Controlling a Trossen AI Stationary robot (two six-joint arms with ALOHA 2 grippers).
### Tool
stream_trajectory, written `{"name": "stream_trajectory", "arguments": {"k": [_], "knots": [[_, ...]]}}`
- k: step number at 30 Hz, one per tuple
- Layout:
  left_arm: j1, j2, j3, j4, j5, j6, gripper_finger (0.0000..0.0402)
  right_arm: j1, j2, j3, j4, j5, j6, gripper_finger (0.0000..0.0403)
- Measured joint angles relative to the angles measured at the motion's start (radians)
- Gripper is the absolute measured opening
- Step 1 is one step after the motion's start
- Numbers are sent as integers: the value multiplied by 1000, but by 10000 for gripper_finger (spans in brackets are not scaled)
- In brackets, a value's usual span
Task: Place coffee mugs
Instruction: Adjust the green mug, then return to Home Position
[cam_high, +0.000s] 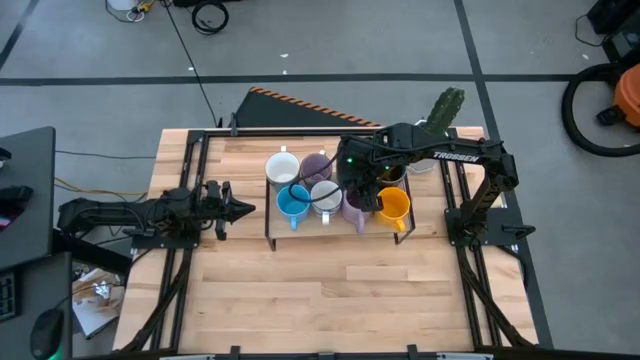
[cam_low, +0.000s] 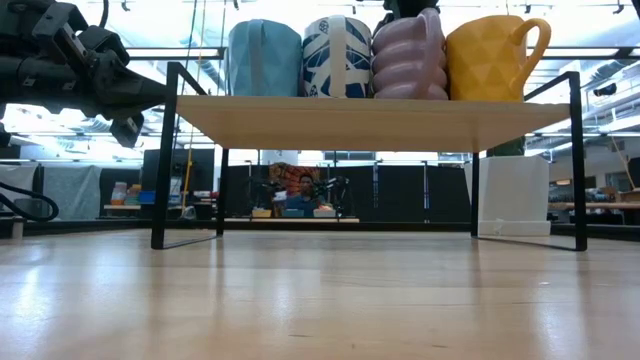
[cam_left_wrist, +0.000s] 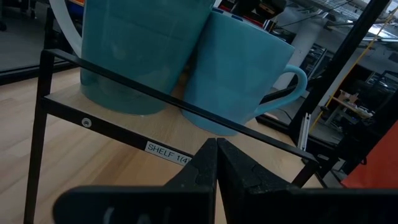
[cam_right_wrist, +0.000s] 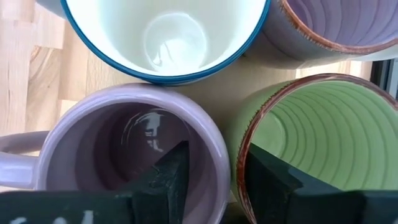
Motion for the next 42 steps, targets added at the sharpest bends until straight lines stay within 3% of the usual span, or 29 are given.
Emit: {"name": "stream_trajectory", "arguments": {"k": [16,26,32,42], "knots": [[0,0,0,-1,0,0,13,4,-1,135,-94,18,55,203],[0,0,0,-1,0,0,13,22,-81,143,-108,54,110,204],[0,0,0,-1,0,1,13,63,-234,1,-20,95,179,204],[0,0,0,0,0,1,13,162,-540,-396,250,96,285,204]]}}
